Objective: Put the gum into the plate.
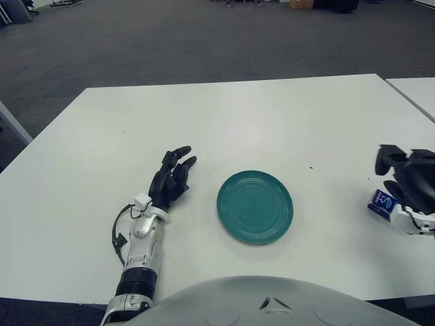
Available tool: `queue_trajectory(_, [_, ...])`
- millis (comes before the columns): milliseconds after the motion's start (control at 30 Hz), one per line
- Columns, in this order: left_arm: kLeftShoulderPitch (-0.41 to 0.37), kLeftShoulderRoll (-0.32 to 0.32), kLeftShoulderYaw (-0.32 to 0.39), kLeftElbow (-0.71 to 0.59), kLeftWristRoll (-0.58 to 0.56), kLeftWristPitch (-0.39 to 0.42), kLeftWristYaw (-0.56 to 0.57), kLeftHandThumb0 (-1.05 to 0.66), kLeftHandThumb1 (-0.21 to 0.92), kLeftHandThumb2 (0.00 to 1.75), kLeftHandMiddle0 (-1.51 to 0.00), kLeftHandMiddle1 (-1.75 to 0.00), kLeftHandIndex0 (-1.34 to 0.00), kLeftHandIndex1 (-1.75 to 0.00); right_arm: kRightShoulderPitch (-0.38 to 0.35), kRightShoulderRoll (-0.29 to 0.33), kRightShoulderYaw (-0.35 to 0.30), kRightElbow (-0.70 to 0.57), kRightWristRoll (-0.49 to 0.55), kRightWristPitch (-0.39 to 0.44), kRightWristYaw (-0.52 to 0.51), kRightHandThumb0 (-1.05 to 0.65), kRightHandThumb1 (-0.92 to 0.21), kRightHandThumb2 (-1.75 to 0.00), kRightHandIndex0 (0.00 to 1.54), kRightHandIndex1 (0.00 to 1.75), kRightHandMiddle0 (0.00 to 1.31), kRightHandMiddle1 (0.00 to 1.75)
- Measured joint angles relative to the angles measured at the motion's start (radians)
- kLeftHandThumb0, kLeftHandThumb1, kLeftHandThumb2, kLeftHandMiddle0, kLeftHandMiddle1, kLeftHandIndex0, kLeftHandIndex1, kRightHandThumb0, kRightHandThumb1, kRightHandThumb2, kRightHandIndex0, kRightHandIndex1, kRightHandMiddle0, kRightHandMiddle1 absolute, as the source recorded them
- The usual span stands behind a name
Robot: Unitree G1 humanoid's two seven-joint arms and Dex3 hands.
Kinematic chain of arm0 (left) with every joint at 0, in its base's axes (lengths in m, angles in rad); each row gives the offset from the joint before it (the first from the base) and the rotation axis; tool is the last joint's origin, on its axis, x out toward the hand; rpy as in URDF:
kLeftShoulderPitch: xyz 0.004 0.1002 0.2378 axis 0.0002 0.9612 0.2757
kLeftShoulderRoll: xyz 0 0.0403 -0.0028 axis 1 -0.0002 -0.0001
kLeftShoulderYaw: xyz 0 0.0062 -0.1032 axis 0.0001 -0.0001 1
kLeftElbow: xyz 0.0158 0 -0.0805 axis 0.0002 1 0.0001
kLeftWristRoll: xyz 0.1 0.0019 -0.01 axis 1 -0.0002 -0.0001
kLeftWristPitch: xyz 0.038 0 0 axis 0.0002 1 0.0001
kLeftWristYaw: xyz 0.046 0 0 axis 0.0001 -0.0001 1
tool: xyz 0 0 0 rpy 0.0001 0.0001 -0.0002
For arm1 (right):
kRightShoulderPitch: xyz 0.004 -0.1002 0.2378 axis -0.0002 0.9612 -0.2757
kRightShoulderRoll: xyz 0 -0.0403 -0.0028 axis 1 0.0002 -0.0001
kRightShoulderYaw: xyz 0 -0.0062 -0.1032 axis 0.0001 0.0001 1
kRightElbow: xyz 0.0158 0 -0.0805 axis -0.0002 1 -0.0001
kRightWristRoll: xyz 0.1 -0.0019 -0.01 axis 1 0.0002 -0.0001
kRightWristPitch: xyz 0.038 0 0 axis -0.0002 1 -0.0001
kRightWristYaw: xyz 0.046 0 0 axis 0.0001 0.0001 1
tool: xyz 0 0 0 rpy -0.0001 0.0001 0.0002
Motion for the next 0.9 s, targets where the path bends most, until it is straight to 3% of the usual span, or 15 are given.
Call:
queue_trajectory(67, [-0.004, 0.0, 0.0, 0.007, 0.0, -0.005, -0.005, -0.82, 0.92, 0.67, -0.23, -0.54, 0.0, -0.93, 0.004, 0.0, -0.003, 0.01, 0.001, 0.017, 0.002, -0.97, -0.92, -0.66, 0.28, 0.28, 0.0, 0.79])
queue_trajectory(333, [-0.016, 0.002, 0.004, 0.028, -0.007, 0.002, -0.019, -0.81, 0.92, 0.68, -0.25, -0.57, 0.0, -0.93, 0.022, -0.007, -0.021, 0.041, -0.005, 0.078, 0.019, -1.04, -0.92, -0.72, 0.24, 0.16, 0.0, 0.54])
queue_trajectory(900, [-0.015, 0.007, 0.0, -0.001, 0.014, 0.068, -0.005, -0.85, 0.92, 0.73, -0.21, -0.59, 0.0, -0.88, 0.074, -0.025, -0.047, 0.089, -0.006, 0.143, 0.021, -1.05, -0.92, -0.8, 0.24, 0.08, 0.0, 0.4])
